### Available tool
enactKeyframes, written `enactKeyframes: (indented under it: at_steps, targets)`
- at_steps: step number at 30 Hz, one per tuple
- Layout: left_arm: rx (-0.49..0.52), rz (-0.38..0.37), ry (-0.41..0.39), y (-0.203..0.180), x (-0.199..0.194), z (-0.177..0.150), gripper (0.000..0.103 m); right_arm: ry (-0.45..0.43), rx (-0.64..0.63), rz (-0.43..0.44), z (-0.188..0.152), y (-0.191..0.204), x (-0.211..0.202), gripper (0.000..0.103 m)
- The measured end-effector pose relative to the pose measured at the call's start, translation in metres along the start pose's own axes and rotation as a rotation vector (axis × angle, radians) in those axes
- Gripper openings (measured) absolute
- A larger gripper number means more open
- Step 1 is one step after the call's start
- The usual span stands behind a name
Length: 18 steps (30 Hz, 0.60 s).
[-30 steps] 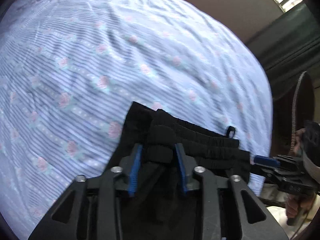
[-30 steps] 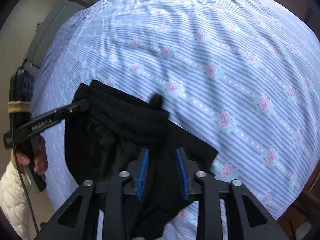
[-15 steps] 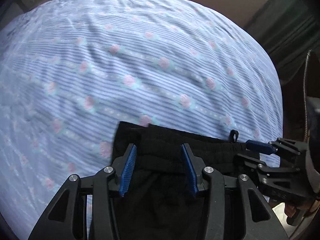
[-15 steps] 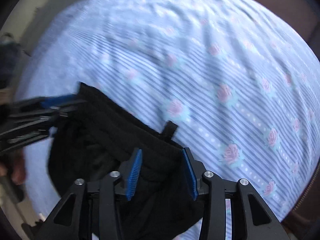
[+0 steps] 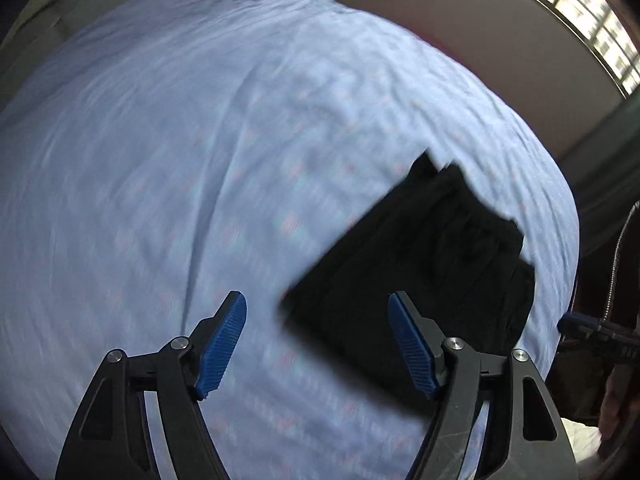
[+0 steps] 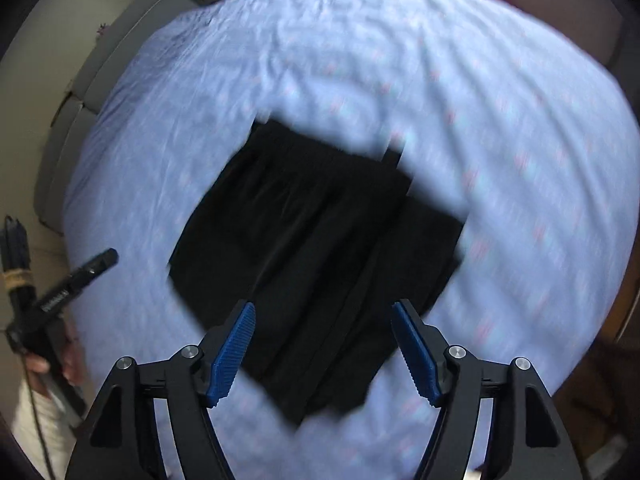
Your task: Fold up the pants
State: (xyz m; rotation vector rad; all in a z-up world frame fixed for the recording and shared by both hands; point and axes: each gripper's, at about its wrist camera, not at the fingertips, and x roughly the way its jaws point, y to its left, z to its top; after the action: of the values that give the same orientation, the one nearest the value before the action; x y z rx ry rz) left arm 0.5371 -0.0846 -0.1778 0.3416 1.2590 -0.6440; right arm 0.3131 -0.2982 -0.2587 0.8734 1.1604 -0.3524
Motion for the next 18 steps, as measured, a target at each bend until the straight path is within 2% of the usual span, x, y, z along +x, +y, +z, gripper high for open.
enactKeyframes:
  at_steps: [3, 8, 15, 18]
  targets:
    - [-0.115, -0.039, -0.001, 0.020, -0.002, -0.042, 0.073, 0.063, -0.038, 0.022, -0.032, 0.011, 0.017, 0.071]
    - [-0.242, -0.124, -0.024, 0.043, 0.011, -0.079, 0.073, 0.029, 0.014, 0.037, -0.077, 0.012, 0.033, 0.071]
    - [-0.246, -0.190, -0.023, 0.041, 0.042, -0.086, 0.073, -0.015, 0.233, 0.118, -0.114, 0.000, 0.064, 0.071]
    - [-0.254, -0.196, -0.020, 0.044, 0.050, -0.083, 0.073, -0.075, 0.249, 0.125, -0.121, 0.001, 0.071, 0.071]
